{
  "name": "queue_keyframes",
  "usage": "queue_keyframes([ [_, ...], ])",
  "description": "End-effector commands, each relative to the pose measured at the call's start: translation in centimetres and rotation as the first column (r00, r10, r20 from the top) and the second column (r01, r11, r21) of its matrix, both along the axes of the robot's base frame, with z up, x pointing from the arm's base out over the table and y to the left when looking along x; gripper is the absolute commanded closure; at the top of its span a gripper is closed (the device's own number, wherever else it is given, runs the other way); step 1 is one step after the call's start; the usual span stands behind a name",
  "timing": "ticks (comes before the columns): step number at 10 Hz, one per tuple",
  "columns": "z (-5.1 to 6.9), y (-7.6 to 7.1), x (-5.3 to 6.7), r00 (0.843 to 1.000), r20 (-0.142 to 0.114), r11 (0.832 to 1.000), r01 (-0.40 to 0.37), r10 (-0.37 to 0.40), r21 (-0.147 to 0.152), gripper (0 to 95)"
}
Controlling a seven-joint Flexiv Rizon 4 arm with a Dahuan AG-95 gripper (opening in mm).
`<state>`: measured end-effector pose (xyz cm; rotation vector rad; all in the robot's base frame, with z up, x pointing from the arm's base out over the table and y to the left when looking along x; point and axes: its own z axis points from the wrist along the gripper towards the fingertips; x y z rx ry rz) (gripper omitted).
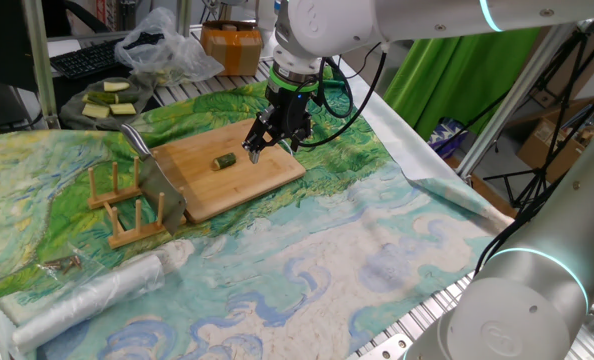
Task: Chop the cucumber into shreds
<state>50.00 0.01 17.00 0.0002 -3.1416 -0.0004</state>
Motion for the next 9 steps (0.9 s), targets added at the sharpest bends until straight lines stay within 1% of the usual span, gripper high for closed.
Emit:
queue_keyframes([
  [1,-0.02,0.0,0.01,0.996,0.075,0.998,0.054,-0.056,0.03,95.0],
  [6,-0.2,0.04,0.03,0.996,0.074,0.998,0.052,-0.055,0.033,95.0],
  [9,-0.66,0.42,0.25,0.996,0.074,0.998,0.049,-0.051,0.034,95.0],
])
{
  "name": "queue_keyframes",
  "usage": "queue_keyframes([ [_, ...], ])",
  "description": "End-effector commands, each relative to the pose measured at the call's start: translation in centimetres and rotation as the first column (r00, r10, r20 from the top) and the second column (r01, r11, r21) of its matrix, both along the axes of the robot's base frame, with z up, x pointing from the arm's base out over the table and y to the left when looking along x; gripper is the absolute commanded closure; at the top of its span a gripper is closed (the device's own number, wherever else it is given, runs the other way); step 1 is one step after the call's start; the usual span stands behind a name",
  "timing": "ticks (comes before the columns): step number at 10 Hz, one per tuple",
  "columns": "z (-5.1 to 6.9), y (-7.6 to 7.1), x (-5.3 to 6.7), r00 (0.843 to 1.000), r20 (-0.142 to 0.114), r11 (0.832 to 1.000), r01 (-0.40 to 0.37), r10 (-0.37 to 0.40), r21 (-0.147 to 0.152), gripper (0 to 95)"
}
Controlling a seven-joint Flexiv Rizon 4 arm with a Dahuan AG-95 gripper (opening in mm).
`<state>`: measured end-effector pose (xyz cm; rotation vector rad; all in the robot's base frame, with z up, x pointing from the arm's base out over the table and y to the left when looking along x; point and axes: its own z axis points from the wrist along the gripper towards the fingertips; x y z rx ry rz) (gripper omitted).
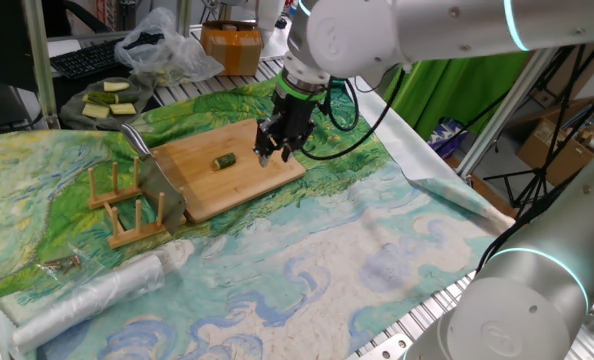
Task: Chop the cucumber into shreds
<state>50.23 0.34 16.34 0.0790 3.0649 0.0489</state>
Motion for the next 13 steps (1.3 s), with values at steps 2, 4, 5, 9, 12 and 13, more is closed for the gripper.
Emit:
queue_keyframes([
  [2,-0.3,0.8,0.7,1.0,-0.008,1.0,-0.008,0.008,0.001,95.0],
  [4,-0.7,1.6,1.7,1.0,-0.01,1.0,-0.006,0.006,0.002,95.0],
  [5,-1.0,2.1,2.2,1.0,-0.008,1.0,-0.011,0.011,0.002,95.0],
  [9,-1.9,5.3,4.8,1.0,-0.019,1.0,-0.012,0.012,0.001,95.0],
  [12,-1.9,7.1,5.8,1.0,-0.02,1.0,-0.011,0.011,-0.003,95.0],
  [13,-1.5,7.3,5.9,0.999,-0.029,1.0,-0.013,0.013,-0.001,95.0],
])
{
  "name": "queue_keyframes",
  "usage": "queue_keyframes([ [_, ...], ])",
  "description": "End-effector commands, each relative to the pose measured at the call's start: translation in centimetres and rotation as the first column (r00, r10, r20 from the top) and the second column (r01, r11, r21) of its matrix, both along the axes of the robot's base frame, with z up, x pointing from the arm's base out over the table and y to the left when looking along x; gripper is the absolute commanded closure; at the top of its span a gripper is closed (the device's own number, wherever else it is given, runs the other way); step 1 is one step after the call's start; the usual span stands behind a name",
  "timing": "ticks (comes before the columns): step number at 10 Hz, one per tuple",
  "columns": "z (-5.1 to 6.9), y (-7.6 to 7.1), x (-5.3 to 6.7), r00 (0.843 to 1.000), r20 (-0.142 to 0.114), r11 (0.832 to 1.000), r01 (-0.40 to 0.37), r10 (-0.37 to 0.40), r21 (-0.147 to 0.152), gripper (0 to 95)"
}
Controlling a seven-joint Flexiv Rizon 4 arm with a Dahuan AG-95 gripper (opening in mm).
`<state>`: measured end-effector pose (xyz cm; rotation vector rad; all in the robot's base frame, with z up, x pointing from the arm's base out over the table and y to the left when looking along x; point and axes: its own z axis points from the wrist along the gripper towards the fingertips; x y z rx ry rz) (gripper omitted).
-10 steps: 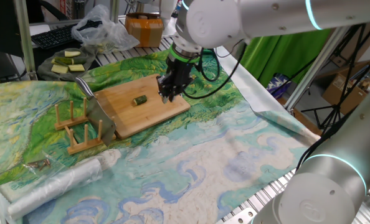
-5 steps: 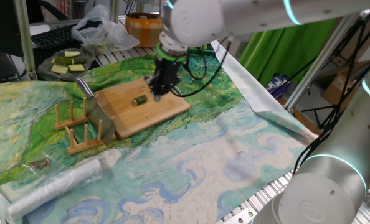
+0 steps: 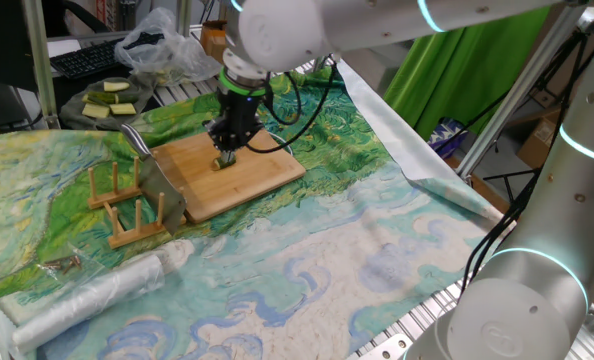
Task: Chop the cucumber into shreds
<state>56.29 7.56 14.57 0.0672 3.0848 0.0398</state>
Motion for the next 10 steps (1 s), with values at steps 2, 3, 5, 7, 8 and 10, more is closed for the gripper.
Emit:
queue_keyframes([
  [2,0.59,0.45,-0.15,1.0,-0.029,1.0,0.002,-0.002,0.008,95.0],
  [3,0.61,0.5,-0.17,0.999,-0.033,1.0,0.004,-0.004,0.008,95.0],
  [5,0.64,0.49,-0.13,1.0,-0.029,1.0,0.005,-0.005,0.006,95.0],
  [7,0.62,0.49,-0.15,0.999,-0.033,1.0,-0.001,0.001,0.007,95.0],
  [8,0.62,0.49,-0.15,0.999,-0.032,1.0,0.002,-0.002,0.013,95.0],
  [10,0.62,0.49,-0.15,0.998,-0.054,0.999,-0.01,0.012,0.041,76.0],
])
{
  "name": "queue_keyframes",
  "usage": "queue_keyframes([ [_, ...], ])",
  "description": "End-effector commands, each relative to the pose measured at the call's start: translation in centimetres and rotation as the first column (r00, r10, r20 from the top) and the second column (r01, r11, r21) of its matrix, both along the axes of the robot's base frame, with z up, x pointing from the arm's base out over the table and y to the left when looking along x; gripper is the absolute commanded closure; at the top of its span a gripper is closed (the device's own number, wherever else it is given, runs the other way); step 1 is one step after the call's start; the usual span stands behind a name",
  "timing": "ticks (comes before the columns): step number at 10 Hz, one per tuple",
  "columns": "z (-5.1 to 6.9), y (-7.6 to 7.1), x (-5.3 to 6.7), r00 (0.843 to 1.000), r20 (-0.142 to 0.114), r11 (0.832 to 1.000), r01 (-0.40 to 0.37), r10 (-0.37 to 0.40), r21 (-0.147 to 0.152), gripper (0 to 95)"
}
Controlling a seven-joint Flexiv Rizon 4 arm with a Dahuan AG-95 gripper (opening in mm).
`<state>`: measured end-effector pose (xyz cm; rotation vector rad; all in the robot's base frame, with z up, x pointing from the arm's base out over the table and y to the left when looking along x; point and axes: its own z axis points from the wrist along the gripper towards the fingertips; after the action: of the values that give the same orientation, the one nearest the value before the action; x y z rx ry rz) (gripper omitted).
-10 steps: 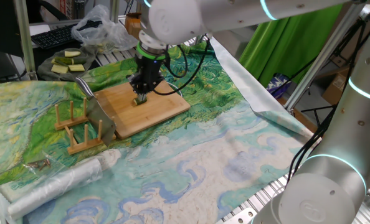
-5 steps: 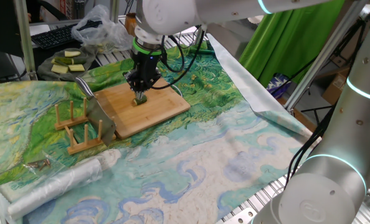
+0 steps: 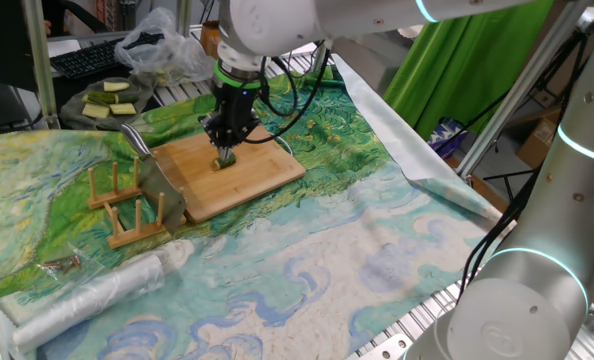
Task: Chop the cucumber into shreds
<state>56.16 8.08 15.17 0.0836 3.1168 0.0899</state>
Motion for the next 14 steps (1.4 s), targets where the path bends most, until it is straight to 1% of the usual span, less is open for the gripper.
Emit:
queue_keyframes([
  [1,0.0,0.0,0.0,0.999,-0.035,0.999,-0.03,0.03,0.012,76.0],
  [3,0.0,0.0,0.0,0.999,-0.039,1.0,0.006,-0.006,0.011,76.0],
  [5,0.0,0.0,0.0,0.999,-0.037,1.0,0.0,0.001,0.012,76.0],
  [7,0.0,0.0,0.0,0.999,-0.036,0.999,-0.006,0.007,0.031,76.0],
  [8,0.0,0.0,0.0,0.999,-0.036,0.999,0.002,-0.001,0.035,57.0],
  [9,0.0,0.0,0.0,0.999,-0.039,0.999,0.01,-0.009,0.033,57.0],
  [11,0.0,0.0,0.0,0.999,-0.044,0.995,0.033,-0.029,0.091,57.0],
  [12,0.0,0.0,0.0,0.998,-0.041,0.992,0.055,-0.051,0.112,57.0],
  [13,0.0,0.0,0.0,0.998,-0.041,0.992,0.055,-0.051,0.112,57.0],
  [14,-0.2,1.2,0.9,0.995,-0.047,0.989,0.089,-0.084,0.117,57.0],
])
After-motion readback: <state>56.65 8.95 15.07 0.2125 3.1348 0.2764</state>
